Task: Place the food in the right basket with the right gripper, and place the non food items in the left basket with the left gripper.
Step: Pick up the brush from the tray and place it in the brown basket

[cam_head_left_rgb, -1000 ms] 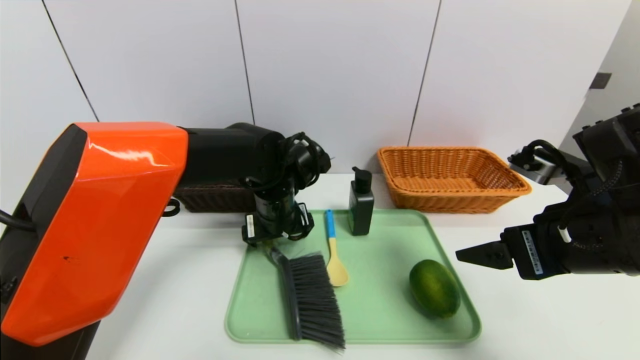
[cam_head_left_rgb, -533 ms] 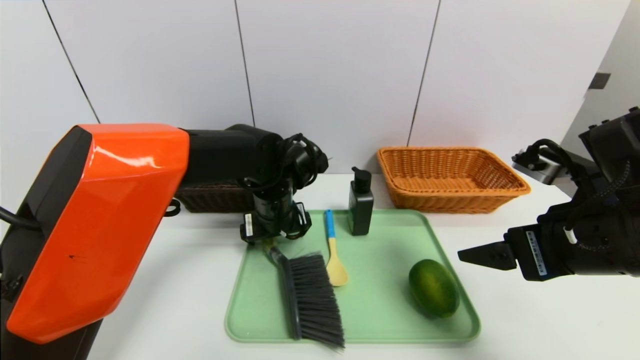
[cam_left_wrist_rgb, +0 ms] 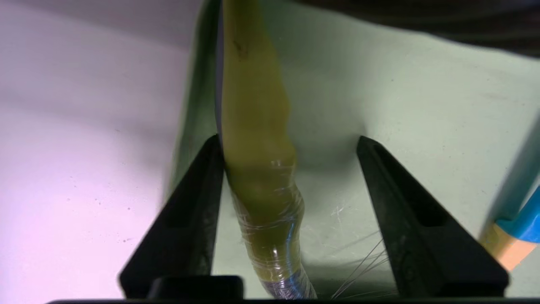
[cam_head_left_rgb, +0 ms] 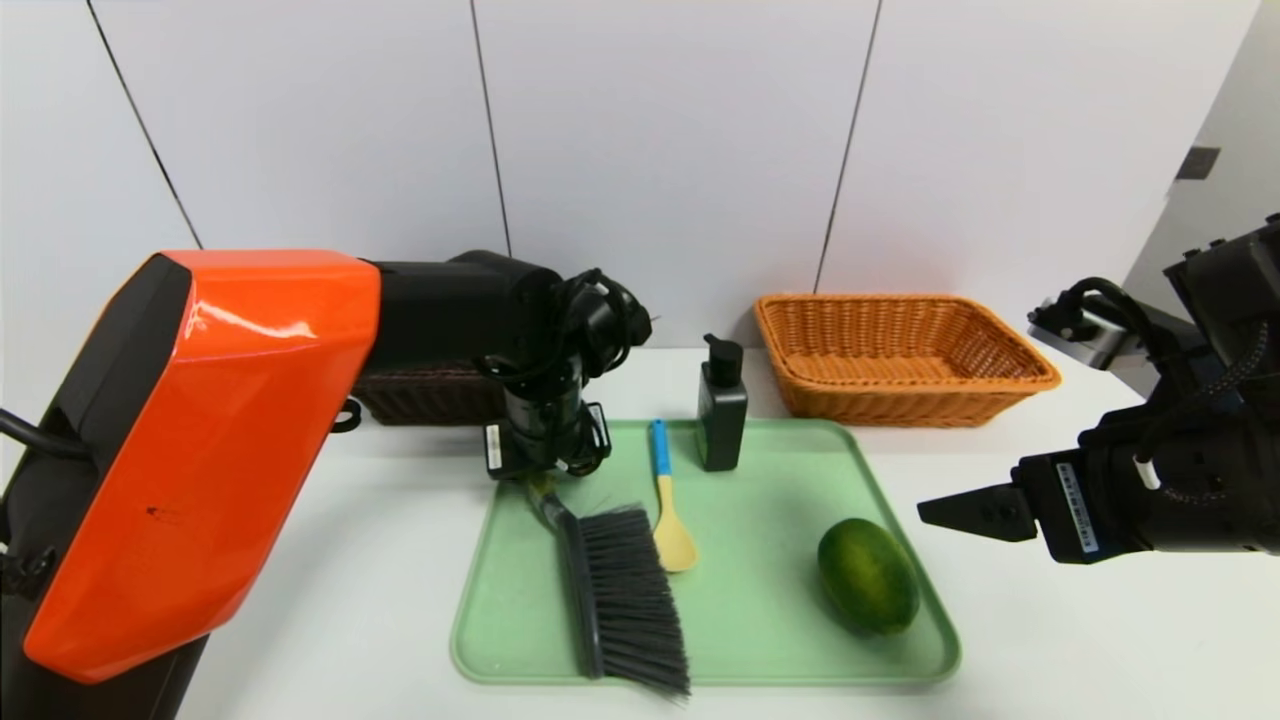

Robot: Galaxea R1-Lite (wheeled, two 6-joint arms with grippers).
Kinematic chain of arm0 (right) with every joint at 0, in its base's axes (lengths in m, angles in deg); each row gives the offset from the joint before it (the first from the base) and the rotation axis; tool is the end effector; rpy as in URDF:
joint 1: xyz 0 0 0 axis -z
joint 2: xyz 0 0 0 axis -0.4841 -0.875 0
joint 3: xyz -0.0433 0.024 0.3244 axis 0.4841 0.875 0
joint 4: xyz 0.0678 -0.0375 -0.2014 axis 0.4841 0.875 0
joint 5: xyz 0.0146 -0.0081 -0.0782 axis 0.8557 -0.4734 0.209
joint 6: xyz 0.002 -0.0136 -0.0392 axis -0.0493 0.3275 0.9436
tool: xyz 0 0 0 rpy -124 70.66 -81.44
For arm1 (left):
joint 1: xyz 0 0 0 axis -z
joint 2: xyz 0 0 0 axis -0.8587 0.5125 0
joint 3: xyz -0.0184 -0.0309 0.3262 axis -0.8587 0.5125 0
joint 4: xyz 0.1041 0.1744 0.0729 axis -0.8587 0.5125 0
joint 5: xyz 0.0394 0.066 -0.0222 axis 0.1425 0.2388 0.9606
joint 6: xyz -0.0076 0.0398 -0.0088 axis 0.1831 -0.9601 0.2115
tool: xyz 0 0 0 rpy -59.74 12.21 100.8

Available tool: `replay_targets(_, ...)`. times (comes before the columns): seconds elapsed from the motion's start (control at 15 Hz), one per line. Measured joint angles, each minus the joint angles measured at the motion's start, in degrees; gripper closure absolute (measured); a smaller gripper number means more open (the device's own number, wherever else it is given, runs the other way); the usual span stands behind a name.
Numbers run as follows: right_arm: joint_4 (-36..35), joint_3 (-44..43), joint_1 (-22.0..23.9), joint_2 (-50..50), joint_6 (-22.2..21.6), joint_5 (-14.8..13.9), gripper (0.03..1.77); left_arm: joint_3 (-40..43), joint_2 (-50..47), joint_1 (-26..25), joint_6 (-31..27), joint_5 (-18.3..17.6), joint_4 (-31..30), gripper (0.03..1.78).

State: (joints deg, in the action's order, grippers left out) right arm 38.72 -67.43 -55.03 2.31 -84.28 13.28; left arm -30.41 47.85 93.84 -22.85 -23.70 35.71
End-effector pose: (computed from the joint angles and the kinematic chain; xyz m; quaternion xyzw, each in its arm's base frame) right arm 0.2127 0.1025 0.2363 -0.0088 0.4030 0.1533 0.9022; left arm 0.3980 -0.2608 0.1423 -0.1017 0.5202 0.0894 0.8432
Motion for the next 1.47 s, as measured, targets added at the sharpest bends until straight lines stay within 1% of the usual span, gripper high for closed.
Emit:
replay_targets(0.2, 0.00, 0.32, -0.02, 0.13, 0.02, 0.02, 0.10, 0.00, 0.16, 0.02, 0.06, -0.12, 0.05, 1.05)
replay_targets(0.27, 0.00, 0.39, 0.00, 0.16, 0.02, 0.02, 0.10, 0.02, 0.17, 0.05, 0.11, -0.22, 0.00, 1.34)
replay_targets(0.33, 0.01, 0.43, 0.00, 0.17, 0.05, -0.05, 0.10, 0.00, 0.27, 0.05, 0.16, -0.28, 0.05, 1.36)
replay_targets(0.73, -0.05, 0.63, 0.00, 0.20, 0.02, 0.06, 0.10, 0.00, 0.17, 0.05, 0.27, -0.15, 0.99, 1.36)
replay_targets(1.27, -0.05, 0.87, -0.02, 0.22, -0.13, 0.05, 0.10, 0.11, -2.38, 0.27, 0.91, -0.26, 6.17, 1.36)
replay_targets(1.47, -0.05, 0.91, -0.02, 0.30, -0.15, 0.05, 0.10, 0.11, -3.34, 0.99, 1.68, -0.20, 7.24, 1.36)
